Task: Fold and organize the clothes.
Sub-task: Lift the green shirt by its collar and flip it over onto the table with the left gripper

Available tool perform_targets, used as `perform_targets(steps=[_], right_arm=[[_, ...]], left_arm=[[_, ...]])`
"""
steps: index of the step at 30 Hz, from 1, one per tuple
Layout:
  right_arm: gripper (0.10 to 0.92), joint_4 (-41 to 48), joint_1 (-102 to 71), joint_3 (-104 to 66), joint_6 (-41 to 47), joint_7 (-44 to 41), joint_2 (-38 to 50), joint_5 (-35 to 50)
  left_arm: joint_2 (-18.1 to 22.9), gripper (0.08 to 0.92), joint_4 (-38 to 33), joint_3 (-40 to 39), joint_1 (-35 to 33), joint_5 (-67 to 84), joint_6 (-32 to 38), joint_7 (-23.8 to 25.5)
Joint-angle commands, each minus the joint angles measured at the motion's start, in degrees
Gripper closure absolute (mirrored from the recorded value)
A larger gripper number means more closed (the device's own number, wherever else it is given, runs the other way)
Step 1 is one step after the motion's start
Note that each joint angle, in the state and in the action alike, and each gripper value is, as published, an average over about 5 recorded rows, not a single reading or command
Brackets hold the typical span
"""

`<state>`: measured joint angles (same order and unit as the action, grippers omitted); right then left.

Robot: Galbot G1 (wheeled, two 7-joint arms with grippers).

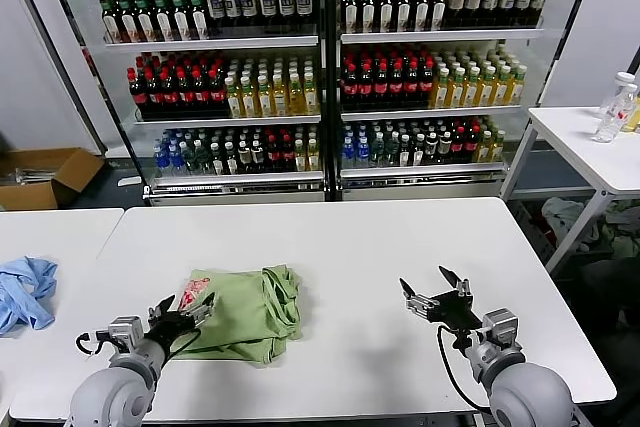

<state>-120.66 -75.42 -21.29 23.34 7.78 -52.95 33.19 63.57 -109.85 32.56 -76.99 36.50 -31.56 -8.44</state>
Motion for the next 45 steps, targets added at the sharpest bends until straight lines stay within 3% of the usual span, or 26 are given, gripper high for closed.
perform_targets(steps=[1,7,21,28,33,39,42,45], right_arm=[[0.203,0.24,0.47,-0.08,-0.27,0.11,-0.1,-0.09],[0.203,0.86,1.18,0.02,-0.53,0.17,0.01,0.07],[0.203,0.92,1.2,1.08,-0.77,0.35,-0.22,0.05],[0.203,1.5,1.6,1.31,-1.33,0.31,1.03,0.47],[0.203,1.85,3.74,2.48,-1.32,0.32,1.13,0.94],[0.203,2.16,6.06,4.09,-1.72,0.14,1.24,1.26],[0.203,1.94,6.28,4.68,-2.17,-0.03,1.27,1.02],[0.203,1.34,6.46,5.11,-2.32,-0.1,1.17,0.71]], left_arm=[[0.18,0.178,5.52,2.38,-0.56,6.88,-1.29,6.88],[0.91,0.28,4.8,2.47,-0.69,10.64,-0.74,9.5],[2.45,0.704,10.29,7.23,1.8,29.82,-1.0,11.22],[2.56,0.88,8.84,12.53,2.45,33.97,-1.41,10.99],[-1.5,0.894,5.49,23.88,-0.49,30.94,-0.99,9.27],[-12.21,0.894,2.12,40.29,-5.32,19.63,-0.01,9.95],[-17.31,0.894,0.03,43.32,-5.74,13.82,-0.22,10.31],[-18.43,0.894,-6.19,39.62,-5.84,7.35,-0.36,9.88]])
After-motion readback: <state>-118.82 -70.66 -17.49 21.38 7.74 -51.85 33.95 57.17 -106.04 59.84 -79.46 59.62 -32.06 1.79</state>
